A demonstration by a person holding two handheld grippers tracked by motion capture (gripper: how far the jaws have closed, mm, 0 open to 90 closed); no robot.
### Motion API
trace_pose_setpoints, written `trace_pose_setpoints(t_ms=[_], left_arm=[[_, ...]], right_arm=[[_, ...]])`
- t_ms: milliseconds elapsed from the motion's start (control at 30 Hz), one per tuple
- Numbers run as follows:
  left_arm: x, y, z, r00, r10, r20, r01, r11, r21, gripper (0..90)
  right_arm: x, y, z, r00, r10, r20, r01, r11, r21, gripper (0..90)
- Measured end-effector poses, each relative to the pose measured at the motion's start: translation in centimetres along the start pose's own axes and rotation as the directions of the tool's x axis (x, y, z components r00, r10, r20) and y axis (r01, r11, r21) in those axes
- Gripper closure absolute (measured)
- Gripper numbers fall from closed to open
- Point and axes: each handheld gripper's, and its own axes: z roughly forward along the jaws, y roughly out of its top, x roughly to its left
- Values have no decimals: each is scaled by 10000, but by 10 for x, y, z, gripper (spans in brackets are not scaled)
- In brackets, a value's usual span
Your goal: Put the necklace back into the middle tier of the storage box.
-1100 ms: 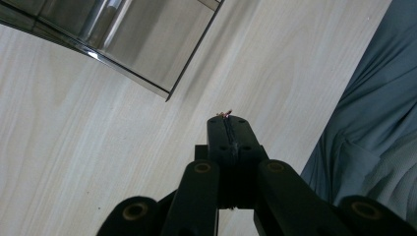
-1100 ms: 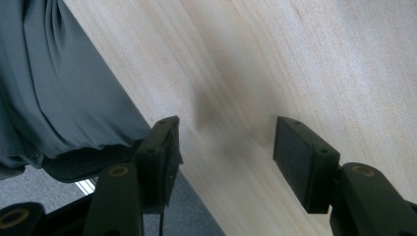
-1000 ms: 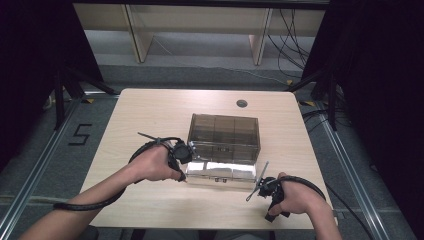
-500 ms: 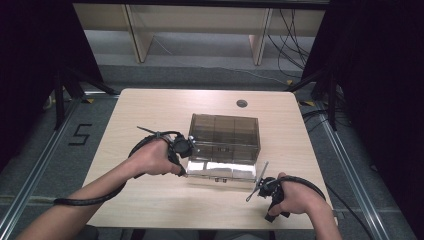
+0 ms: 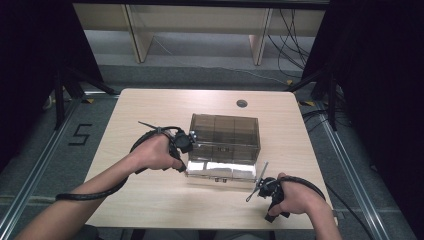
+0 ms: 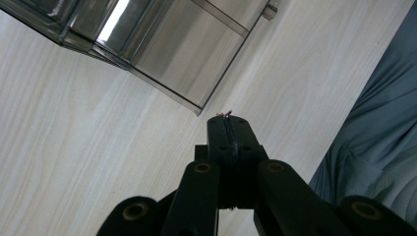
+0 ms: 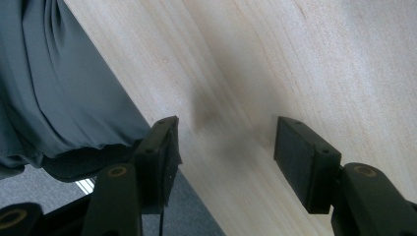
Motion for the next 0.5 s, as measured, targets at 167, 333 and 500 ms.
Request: trace_pose_setpoints(t_ms=[167,333,500], left_arm=[[3,2,-1,10000,-31,17,31,10000,61,889],[4,4,-2,10000,-82,-12,82,10000,15,889],[5,7,-3,9999,-149,-50,149,9999,-67,889]], right_arm=[[0,0,0,10000,9,0,-9,10000,-18,431],[0,0,0,10000,-15,-7,15,10000,-21,431],[0,0,0,10000,-10,-7,10,10000,-14,430]])
